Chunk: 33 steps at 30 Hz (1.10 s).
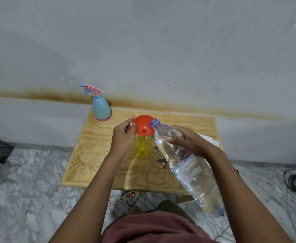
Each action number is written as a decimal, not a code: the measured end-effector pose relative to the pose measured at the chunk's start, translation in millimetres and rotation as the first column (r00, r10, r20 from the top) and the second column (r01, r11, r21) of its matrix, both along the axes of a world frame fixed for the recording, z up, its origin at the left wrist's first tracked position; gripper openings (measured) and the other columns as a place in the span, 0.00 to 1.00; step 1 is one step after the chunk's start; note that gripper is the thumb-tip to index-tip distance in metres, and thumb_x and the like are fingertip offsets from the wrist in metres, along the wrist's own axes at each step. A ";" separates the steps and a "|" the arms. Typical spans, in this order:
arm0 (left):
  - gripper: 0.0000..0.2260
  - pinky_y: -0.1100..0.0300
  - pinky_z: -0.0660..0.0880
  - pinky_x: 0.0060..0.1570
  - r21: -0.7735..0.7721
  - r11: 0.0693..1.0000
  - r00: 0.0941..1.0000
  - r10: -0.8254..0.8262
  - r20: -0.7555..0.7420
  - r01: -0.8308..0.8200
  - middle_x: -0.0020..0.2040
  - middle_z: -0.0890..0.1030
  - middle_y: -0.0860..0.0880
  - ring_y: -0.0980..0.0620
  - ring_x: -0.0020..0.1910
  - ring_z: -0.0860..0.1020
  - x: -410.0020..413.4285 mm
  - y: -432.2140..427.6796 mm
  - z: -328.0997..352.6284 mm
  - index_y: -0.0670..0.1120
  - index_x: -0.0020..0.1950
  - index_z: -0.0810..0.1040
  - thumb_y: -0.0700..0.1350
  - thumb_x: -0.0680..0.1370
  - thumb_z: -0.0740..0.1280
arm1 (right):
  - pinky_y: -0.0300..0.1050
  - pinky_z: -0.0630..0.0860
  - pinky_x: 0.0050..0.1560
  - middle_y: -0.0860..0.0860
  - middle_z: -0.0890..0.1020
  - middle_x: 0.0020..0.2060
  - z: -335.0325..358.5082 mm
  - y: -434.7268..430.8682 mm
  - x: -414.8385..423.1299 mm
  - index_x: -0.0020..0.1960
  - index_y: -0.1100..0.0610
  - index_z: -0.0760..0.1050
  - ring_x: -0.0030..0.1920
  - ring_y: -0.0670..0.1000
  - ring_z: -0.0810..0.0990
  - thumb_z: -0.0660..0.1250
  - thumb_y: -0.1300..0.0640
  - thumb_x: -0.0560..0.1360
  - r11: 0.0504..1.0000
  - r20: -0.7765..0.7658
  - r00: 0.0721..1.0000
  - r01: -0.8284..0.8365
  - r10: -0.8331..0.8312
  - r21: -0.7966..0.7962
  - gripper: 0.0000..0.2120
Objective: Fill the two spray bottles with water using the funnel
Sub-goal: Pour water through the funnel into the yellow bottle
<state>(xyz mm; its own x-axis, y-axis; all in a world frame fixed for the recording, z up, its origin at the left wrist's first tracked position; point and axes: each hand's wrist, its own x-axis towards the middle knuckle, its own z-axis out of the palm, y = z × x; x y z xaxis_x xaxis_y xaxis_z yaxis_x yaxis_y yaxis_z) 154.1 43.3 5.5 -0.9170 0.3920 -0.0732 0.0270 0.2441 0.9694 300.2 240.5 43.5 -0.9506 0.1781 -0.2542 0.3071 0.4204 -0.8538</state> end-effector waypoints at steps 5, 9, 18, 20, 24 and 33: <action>0.16 0.51 0.81 0.46 0.006 1.000 1.000 -0.008 0.000 0.008 0.37 0.78 0.54 0.51 0.36 0.78 -0.5 0.8 -0.7 0.48 0.71 0.75 0.45 0.82 0.63 | 0.44 0.79 0.43 0.42 0.82 0.53 5.4 -3.1 -0.1 0.64 0.35 0.73 0.46 0.45 0.83 0.67 0.32 0.69 1.000 -0.004 1.000 -0.010 0.010 -0.018 0.24; 0.16 0.57 0.79 0.43 0.006 1.000 1.000 -0.011 -0.009 0.011 0.39 0.78 0.53 0.51 0.36 0.77 -1.2 0.7 -0.9 0.48 0.71 0.75 0.45 0.82 0.63 | 0.47 0.82 0.45 0.46 0.83 0.52 4.5 -2.4 -1.0 0.64 0.40 0.75 0.47 0.50 0.84 0.67 0.33 0.69 1.000 0.004 1.000 -0.011 0.012 -0.007 0.25; 0.16 0.48 0.82 0.48 0.015 1.000 1.000 -0.017 -0.016 0.017 0.38 0.78 0.57 0.53 0.37 0.78 -1.3 -0.6 -2.4 0.47 0.70 0.75 0.45 0.82 0.63 | 0.41 0.80 0.42 0.44 0.83 0.53 5.6 -1.6 0.5 0.63 0.38 0.75 0.47 0.48 0.84 0.68 0.35 0.69 0.998 0.023 1.000 -0.006 0.007 -0.058 0.23; 0.16 0.50 0.81 0.48 0.013 1.000 1.000 -0.016 -0.021 0.016 0.38 0.77 0.57 0.52 0.38 0.78 -0.8 -0.4 -1.9 0.47 0.71 0.75 0.45 0.82 0.63 | 0.39 0.78 0.41 0.40 0.83 0.50 6.7 -1.6 0.7 0.62 0.36 0.75 0.45 0.47 0.84 0.68 0.38 0.71 0.999 0.031 1.000 -0.002 0.003 -0.054 0.19; 0.16 0.51 0.81 0.45 0.020 1.000 1.000 -0.013 -0.013 0.013 0.36 0.77 0.57 0.51 0.36 0.77 0.1 -0.2 -1.0 0.47 0.70 0.75 0.45 0.82 0.63 | 0.45 0.81 0.43 0.44 0.84 0.51 7.5 -0.7 0.5 0.64 0.37 0.75 0.46 0.51 0.85 0.69 0.36 0.70 0.998 0.047 0.999 0.000 0.003 -0.066 0.23; 0.16 0.60 0.77 0.37 0.023 1.000 1.000 -0.008 -0.016 0.009 0.33 0.77 0.57 0.50 0.34 0.77 1.5 -1.0 -0.8 0.47 0.70 0.75 0.44 0.83 0.63 | 0.48 0.81 0.40 0.47 0.85 0.45 9.5 1.1 1.7 0.64 0.38 0.75 0.42 0.53 0.85 0.70 0.40 0.72 0.996 0.065 0.998 0.012 -0.006 -0.092 0.21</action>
<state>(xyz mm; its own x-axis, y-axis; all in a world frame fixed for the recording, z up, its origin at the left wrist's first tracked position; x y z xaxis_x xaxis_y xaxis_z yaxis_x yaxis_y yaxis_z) 155.5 42.3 4.8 -0.9147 0.4012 -0.0495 0.0442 0.2211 0.9743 301.9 241.6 53.0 -0.9302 0.1592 -0.3306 0.3660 0.3380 -0.8671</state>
